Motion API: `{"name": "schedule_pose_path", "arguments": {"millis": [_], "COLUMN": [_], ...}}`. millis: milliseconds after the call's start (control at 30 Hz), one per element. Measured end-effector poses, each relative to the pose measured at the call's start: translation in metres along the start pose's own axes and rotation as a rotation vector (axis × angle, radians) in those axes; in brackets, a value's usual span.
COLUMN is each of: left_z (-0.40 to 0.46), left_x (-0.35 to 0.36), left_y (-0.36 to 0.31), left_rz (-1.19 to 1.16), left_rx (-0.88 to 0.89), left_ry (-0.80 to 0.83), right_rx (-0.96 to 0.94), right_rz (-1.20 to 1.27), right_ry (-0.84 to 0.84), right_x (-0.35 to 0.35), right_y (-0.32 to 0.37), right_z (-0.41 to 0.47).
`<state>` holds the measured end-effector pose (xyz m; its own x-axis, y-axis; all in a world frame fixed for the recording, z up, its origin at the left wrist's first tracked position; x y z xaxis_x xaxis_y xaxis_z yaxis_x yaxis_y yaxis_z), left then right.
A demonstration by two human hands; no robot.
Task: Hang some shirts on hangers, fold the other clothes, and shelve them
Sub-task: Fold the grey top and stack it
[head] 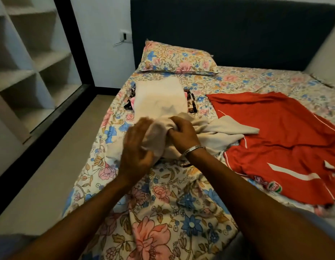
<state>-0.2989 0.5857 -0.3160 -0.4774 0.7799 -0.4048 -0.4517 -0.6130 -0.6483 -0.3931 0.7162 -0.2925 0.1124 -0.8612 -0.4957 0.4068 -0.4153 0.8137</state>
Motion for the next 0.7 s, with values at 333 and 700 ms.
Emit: {"name": "schedule_pose_path", "arguments": {"millis": [333,700], "left_z": [0.031,0.031], "left_x": [-0.004,-0.079], "left_y": [0.022,0.064], "left_rz": [-0.052,0.358], "left_rx": [-0.237,-0.391], "left_ry": [0.048,-0.300], "right_rx": [-0.033,-0.116], "right_rz": [0.090,-0.823], "right_ry": [0.231,0.367], "right_x": [0.022,0.001], "right_y": [-0.027,-0.054], "right_z": [0.008,0.001]}}
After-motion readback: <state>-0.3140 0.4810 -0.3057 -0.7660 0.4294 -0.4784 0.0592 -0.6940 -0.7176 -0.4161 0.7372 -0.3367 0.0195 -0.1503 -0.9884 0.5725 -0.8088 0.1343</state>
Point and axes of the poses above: each hand's wrist, its own z-axis towards the middle knuckle, its own x-axis out of the palm, y = z × x, the point moved 8 cm from there along z, towards the middle knuckle, and after that the axes turned 4 degrees about -z, right-handed, at the moved point
